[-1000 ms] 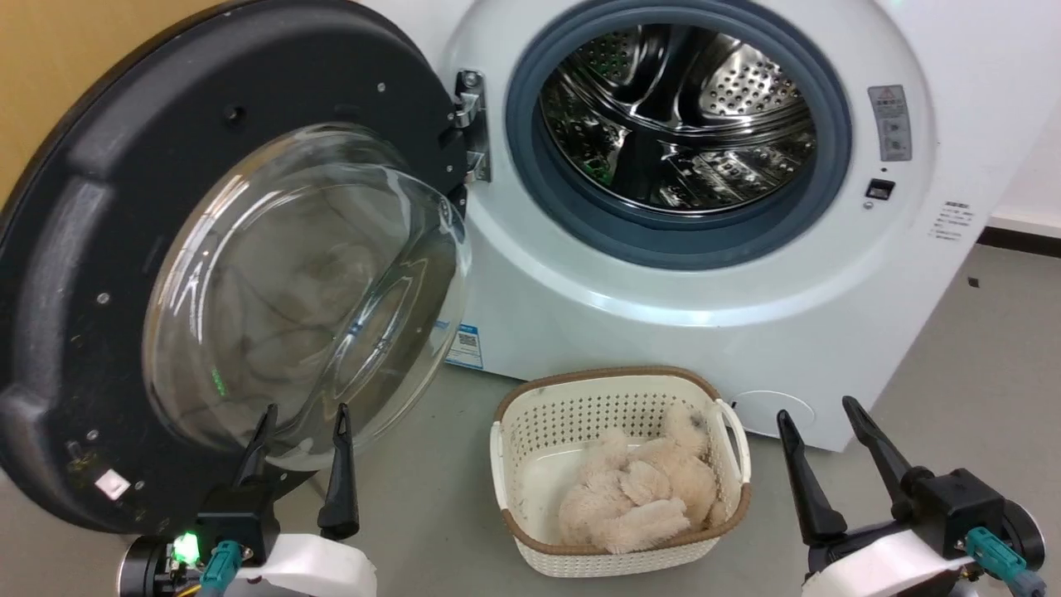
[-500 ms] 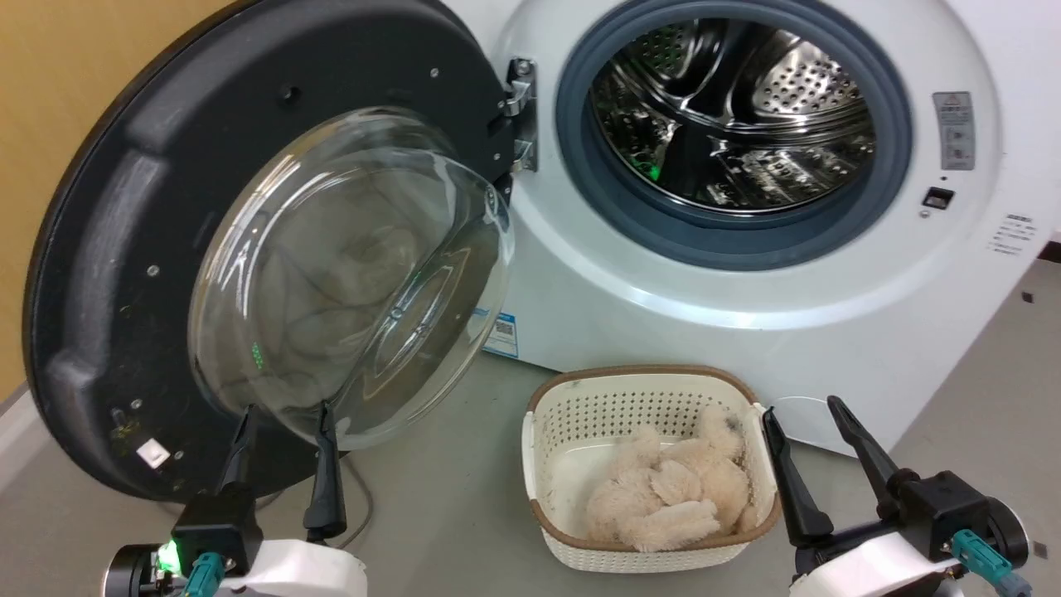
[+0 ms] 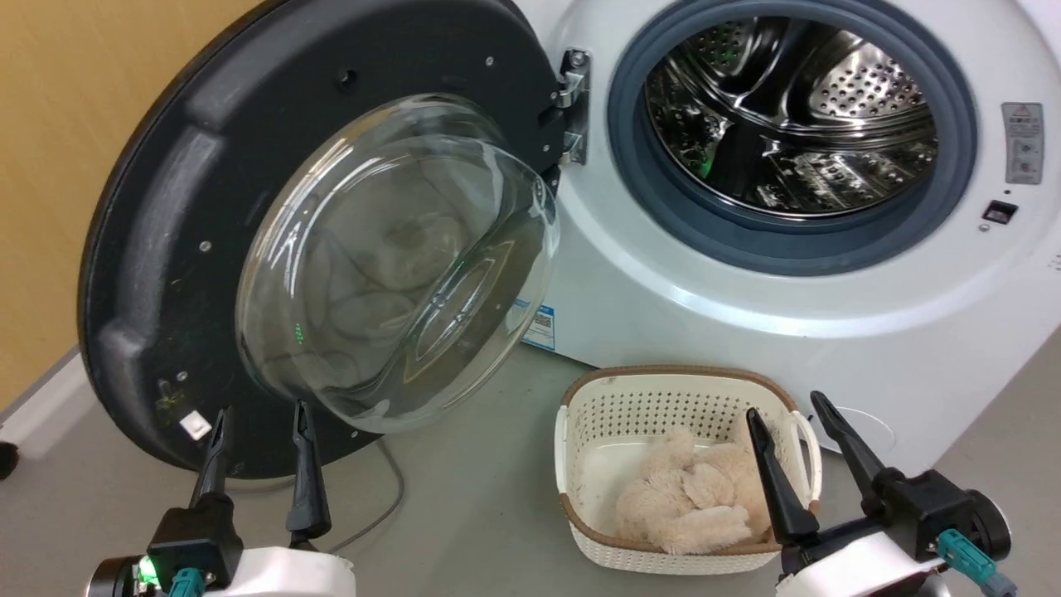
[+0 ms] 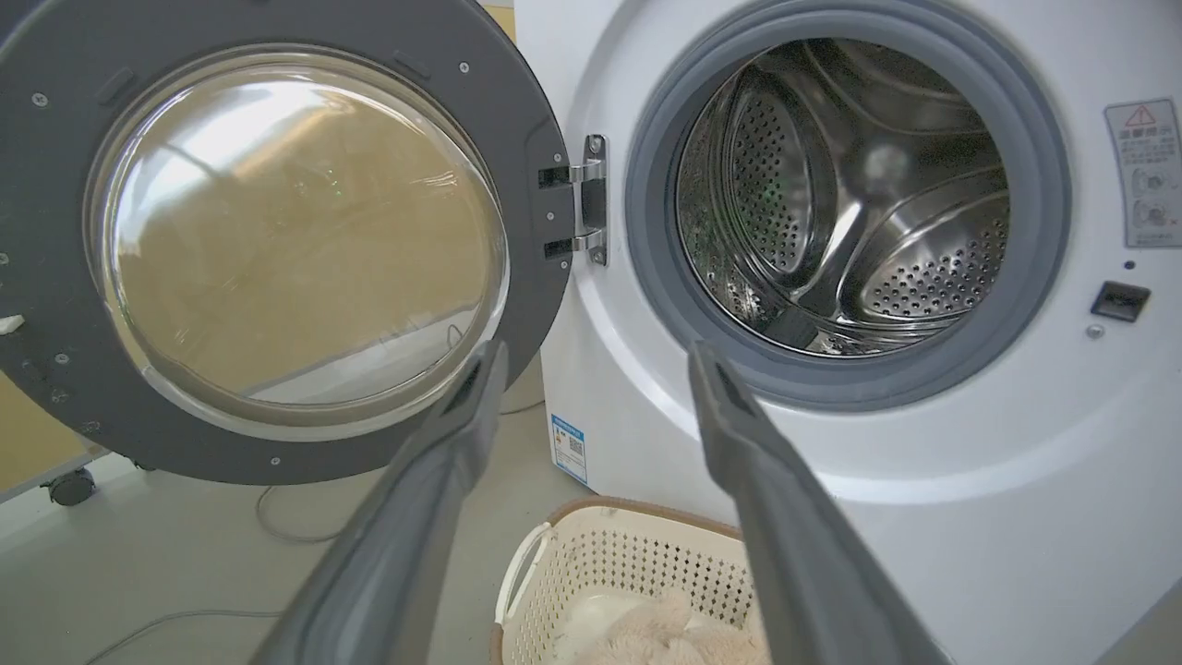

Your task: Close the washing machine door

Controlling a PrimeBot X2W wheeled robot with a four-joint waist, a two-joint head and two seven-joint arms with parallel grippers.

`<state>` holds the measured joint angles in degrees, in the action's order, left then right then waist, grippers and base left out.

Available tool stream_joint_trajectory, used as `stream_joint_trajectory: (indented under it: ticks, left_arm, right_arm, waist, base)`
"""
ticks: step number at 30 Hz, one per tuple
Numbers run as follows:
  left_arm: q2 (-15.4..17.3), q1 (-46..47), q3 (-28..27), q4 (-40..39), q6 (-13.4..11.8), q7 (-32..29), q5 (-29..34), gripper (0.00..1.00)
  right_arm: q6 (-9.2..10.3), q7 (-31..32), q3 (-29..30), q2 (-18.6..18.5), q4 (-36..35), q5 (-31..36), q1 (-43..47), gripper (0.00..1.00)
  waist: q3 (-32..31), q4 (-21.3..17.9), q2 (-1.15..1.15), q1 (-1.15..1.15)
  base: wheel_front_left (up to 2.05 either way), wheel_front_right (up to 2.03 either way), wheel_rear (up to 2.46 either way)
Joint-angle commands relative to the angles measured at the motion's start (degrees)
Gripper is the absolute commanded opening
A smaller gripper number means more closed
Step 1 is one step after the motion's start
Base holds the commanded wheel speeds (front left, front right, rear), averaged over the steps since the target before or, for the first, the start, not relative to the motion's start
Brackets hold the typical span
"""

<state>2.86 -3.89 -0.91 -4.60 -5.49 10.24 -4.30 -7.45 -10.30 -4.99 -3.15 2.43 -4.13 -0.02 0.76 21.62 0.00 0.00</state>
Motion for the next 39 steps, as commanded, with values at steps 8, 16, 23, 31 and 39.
stream_joint_trajectory:
  ticks: [8,16,23,31,39]
  left_arm:
    - [0.01,-1.86,-0.11,-1.38,-1.72,1.41,-1.11,1.0]
    - [0.01,-2.1,-0.3,-1.62,-2.35,2.37,-1.82,1.0]
    - [0.01,-2.31,-0.46,-2.19,-3.02,3.21,-2.29,1.0]
    - [0.01,-2.76,-0.66,-2.68,-3.71,4.17,-3.01,1.0]
    - [0.01,-2.93,-0.28,-3.02,-4.35,4.75,-3.35,1.0]
  right_arm:
    - [-0.03,-1.36,-1.11,0.2,0.98,-0.41,-1.45,1.0]
    - [-0.03,-2.32,-1.85,0.17,1.62,-0.81,-2.11,1.0]
    - [-0.03,-3.15,-2.28,0.11,1.93,-1.26,-2.38,1.0]
    - [-0.03,-4.11,-2.75,0.07,2.12,-1.65,-2.46,1.0]
    - [-0.03,-4.7,-3.1,0.01,2.06,-1.69,-2.44,1.0]
  waist:
    - [0.58,2.25,0.0,0.0]
    - [1.04,4.32,0.0,0.0]
    - [1.31,6.07,0.0,0.0]
    - [1.65,8.07,0.0,0.0]
    - [1.91,9.24,0.0,0.0]
  base:
    - [0.0,0.0,0.0]
    - [0.0,0.0,0.0]
    - [0.0,0.0,0.0]
    - [0.0,0.0,0.0]
    - [0.0,0.0,0.0]
